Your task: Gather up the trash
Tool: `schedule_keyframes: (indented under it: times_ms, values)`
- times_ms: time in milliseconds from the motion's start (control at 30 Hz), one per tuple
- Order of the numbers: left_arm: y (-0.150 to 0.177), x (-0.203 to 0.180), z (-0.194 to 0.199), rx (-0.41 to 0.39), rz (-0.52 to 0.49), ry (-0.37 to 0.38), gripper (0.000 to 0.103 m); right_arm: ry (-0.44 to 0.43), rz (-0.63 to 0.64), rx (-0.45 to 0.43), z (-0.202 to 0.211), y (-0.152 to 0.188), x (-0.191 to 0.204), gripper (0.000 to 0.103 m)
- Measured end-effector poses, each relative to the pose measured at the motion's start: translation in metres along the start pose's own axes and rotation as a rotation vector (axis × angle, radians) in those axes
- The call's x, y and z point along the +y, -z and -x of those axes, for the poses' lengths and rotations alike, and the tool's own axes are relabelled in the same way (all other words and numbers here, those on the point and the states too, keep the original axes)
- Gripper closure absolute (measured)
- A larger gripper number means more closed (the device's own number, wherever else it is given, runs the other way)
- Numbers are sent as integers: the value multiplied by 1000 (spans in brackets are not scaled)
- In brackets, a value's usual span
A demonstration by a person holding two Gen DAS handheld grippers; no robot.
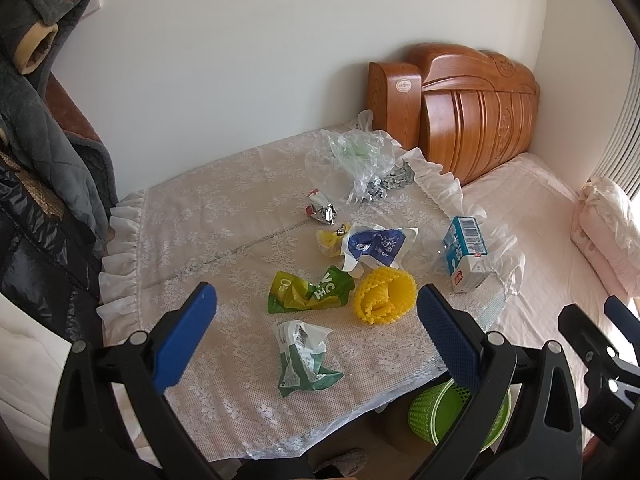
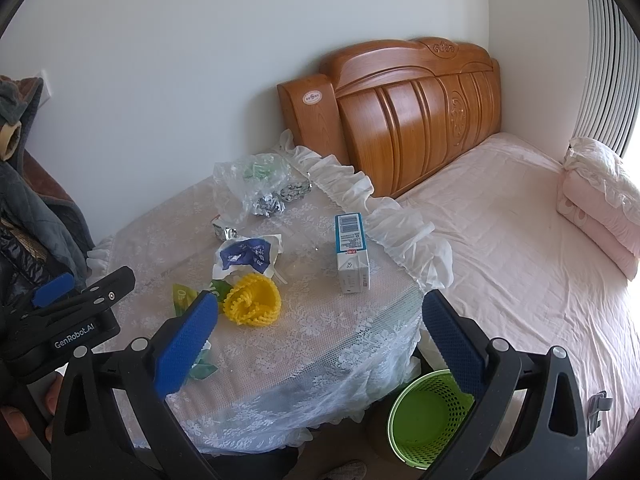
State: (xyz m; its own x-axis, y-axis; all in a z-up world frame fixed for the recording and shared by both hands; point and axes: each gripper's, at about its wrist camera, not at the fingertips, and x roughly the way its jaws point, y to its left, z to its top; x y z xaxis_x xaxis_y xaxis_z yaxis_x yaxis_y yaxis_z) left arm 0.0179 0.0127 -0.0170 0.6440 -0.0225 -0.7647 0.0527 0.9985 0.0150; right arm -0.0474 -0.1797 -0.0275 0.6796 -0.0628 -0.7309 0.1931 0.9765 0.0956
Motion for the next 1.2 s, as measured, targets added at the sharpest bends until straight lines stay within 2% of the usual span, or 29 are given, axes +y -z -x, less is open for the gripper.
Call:
schedule_keyframes:
  times_ms: [200, 400, 533, 633, 700, 833, 900, 1067, 1200]
  values:
    - [9, 17, -14, 39, -3, 1, 7, -7, -16, 37, -17, 13, -9, 2]
    - [45, 38, -35, 99, -8, 14, 7, -52, -47, 118, -48, 40, -20, 2]
    - [75, 43, -60, 169, -6, 51, 7, -75, -52, 167, -66, 55, -22, 2]
    - [89, 41, -81, 219, -10, 38, 7, -85, -55, 199, -78, 65, -21, 2]
    - [93, 40, -101, 258, 2, 27, 7, -88, -59, 208, -84, 71, -20, 2]
    - [90, 38, -132, 280, 21, 1, 9, -81, -55, 225, -91, 76, -18, 2]
    - [88, 35, -142, 294, 16, -11, 20, -71, -49, 227, -93, 77, -15, 2]
    - [87, 28, -163, 359, 37, 30, 45, -67, -27, 222, -100, 73, -6, 2]
    - [86, 27, -164, 364, 20, 46, 52, -88, 14, 210, -114, 65, 10, 2]
